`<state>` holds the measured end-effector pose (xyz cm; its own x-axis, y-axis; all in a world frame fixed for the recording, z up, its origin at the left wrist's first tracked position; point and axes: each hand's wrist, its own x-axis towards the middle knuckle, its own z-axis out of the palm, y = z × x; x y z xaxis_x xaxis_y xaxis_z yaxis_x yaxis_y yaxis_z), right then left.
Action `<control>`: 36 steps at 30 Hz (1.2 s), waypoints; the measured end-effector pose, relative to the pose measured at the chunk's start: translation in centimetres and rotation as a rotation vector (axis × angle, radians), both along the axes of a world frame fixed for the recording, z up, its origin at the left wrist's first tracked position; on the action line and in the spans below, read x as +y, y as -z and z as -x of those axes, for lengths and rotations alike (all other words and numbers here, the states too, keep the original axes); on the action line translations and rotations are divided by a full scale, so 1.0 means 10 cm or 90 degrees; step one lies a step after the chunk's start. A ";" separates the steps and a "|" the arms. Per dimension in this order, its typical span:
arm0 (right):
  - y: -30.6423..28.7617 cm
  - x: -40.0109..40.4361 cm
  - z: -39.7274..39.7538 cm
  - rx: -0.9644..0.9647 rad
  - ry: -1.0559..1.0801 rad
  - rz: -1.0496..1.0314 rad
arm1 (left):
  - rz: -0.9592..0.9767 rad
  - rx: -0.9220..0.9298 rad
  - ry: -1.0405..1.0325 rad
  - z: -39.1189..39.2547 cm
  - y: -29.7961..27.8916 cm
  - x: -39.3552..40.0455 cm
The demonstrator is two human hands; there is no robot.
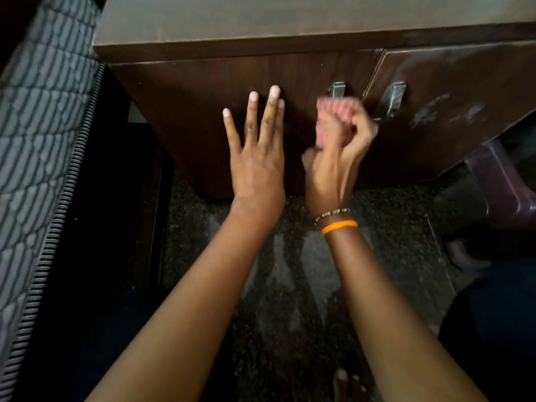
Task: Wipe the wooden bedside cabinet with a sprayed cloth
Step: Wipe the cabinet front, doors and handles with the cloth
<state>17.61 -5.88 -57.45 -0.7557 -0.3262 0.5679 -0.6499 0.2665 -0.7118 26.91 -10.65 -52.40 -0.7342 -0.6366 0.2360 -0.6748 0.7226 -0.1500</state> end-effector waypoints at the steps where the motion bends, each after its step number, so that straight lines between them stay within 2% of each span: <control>1: -0.14 -0.07 0.05 0.033 -0.003 0.001 | 0.005 0.005 -0.004 0.01 0.01 0.00; 3: -0.19 -0.16 0.10 0.163 0.046 -0.107 | 0.031 0.011 -0.015 0.00 0.03 0.00; 4: -0.13 -0.16 0.11 0.188 0.073 -0.152 | 0.033 0.013 -0.016 0.00 0.03 -0.01; 6: 0.02 -0.10 0.07 0.141 0.058 -0.150 | 0.020 0.005 -0.013 -0.01 0.04 -0.02; 8: 0.09 -0.04 0.03 0.030 -0.010 -0.003 | 0.005 -0.009 -0.003 -0.01 0.02 -0.01; 11: -0.12 -0.06 -0.03 -0.166 0.062 0.249 | 0.024 0.010 -0.014 0.04 0.05 -0.02; 17: -0.37 -0.25 -0.06 -0.322 0.114 0.378 | 0.048 0.032 -0.013 0.10 0.11 0.00; 19: -0.35 -0.25 -0.06 -0.311 0.137 0.350 | 0.052 0.029 -0.003 0.06 0.14 -0.04; 25: -0.17 -0.01 0.11 -0.014 0.095 0.016 | 0.031 0.036 -0.014 0.13 0.13 -0.01; 27: -0.18 -0.02 0.13 -0.013 0.107 0.039 | 0.012 0.031 -0.009 0.11 0.12 -0.03; 30: -0.30 -0.11 0.08 -0.131 0.108 0.206 | 0.021 0.040 0.010 0.05 0.10 -0.04; 32: -0.40 -0.22 0.03 -0.165 0.132 0.296 | 0.044 0.048 0.005 0.03 0.12 -0.04; 34: -0.44 -0.29 -0.02 -0.143 0.181 0.309 | 0.049 0.049 0.006 0.02 0.13 -0.05; 36: -0.45 -0.34 -0.03 -0.099 0.241 0.258 | 0.055 0.056 0.008 0.01 0.16 -0.07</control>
<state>17.87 -9.31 -52.99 -0.8617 0.2043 0.4645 -0.4424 0.1460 -0.8848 26.77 -11.36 -54.02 -0.7156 -0.6027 0.3532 -0.6796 0.7176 -0.1523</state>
